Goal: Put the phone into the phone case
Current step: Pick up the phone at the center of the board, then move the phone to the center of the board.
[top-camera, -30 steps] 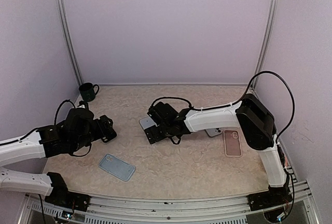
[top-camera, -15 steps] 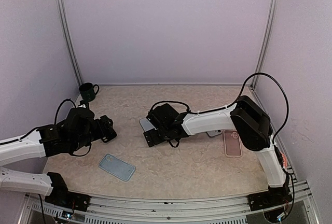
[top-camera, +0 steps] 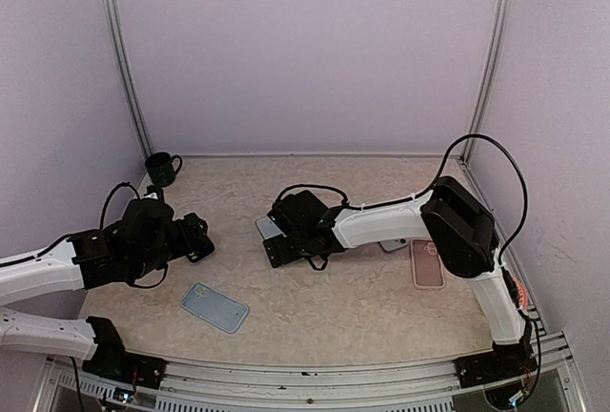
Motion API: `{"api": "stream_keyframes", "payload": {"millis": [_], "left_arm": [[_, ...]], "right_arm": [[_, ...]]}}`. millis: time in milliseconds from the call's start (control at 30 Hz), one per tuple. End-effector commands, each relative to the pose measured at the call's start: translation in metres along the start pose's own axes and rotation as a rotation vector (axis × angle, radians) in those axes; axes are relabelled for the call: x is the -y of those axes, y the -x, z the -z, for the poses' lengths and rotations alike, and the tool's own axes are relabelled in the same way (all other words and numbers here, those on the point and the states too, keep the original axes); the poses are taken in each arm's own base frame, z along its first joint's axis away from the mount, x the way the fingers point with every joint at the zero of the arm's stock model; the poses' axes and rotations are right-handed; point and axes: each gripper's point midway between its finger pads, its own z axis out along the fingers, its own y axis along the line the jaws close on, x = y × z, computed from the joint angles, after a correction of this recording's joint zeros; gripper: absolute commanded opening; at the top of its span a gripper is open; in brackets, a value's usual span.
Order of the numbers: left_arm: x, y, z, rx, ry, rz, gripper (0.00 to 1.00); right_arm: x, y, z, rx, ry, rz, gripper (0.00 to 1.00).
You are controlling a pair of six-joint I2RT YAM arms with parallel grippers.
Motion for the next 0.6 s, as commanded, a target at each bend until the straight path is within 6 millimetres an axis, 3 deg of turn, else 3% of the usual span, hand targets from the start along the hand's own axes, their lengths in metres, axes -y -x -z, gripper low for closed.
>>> {"api": "stream_keyframes", "payload": {"millis": [0, 133, 267, 467, 567], "left_arm": [[0.008, 0.013, 0.006, 0.032, -0.020, -0.015, 0.99], [0.013, 0.024, 0.005, 0.050, 0.009, -0.056, 0.99], [0.009, 0.015, 0.002, 0.026, 0.021, -0.047, 0.99], [0.009, 0.012, 0.007, 0.030, -0.031, -0.013, 0.99], [0.011, 0.011, 0.005, 0.025, -0.035, -0.020, 0.99]], "right_arm": [[0.004, -0.027, -0.009, -0.062, -0.052, 0.013, 0.94], [0.009, -0.038, -0.013, -0.069, -0.077, 0.043, 0.94], [0.011, -0.051, -0.017, -0.090, -0.074, 0.051, 0.89], [0.007, -0.058, -0.014, -0.099, -0.038, 0.051, 0.72], [0.003, -0.055, -0.005, -0.079, -0.034, 0.082, 0.68]]}}
